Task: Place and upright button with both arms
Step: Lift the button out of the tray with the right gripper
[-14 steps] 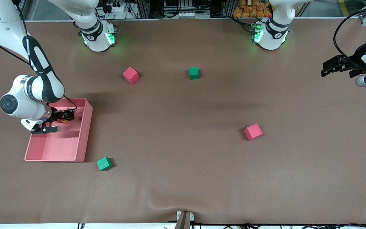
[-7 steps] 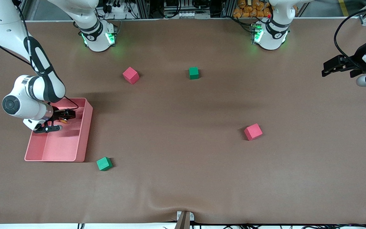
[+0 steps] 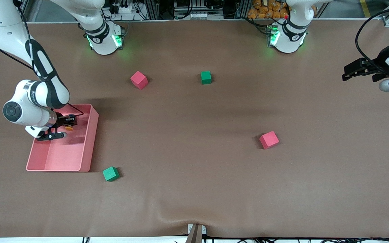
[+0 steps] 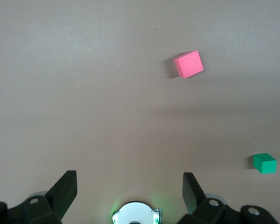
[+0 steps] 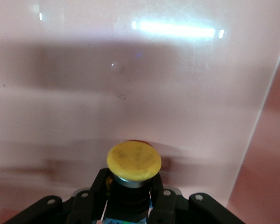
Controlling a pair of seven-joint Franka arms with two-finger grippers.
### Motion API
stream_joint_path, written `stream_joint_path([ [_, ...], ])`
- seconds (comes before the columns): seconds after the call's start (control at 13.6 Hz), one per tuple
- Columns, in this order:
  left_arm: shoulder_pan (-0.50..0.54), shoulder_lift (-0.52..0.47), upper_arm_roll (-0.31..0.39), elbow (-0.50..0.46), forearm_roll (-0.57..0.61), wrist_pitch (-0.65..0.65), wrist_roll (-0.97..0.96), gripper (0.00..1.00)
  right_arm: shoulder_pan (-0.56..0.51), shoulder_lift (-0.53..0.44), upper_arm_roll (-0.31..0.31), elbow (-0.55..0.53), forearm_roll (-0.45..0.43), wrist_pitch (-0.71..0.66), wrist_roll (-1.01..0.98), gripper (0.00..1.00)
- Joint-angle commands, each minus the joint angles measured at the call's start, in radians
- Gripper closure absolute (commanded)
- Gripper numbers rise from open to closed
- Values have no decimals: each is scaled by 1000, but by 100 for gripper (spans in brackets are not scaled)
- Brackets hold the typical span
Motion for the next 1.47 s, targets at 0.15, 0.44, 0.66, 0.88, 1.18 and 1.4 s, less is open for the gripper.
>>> stream_joint_path([
  [0.15, 10, -10, 0, 4, -6, -11, 28, 0, -22, -62, 5, 22, -20, -12, -56, 100],
  [0.44, 26, -12, 3, 4, -6, -12, 43, 0, -5, -89, 14, 196, -19, -178, -121, 100],
  [0.66, 27, -10, 3, 4, -6, -11, 42, 0, 85, -89, 53, 351, -10, -287, -124, 100],
  [0.88, 29, -6, 3, 5, -12, -6, 42, 0, 254, -81, 61, 413, -3, -295, -102, 100],
  [1.18, 30, -4, 3, 5, -12, -3, 40, 0, 470, -38, 59, 474, 67, -287, 26, 100],
  [1.4, 35, -3, 3, 7, -17, 0, 40, 0, 628, 15, 59, 517, 113, -261, 233, 100],
])
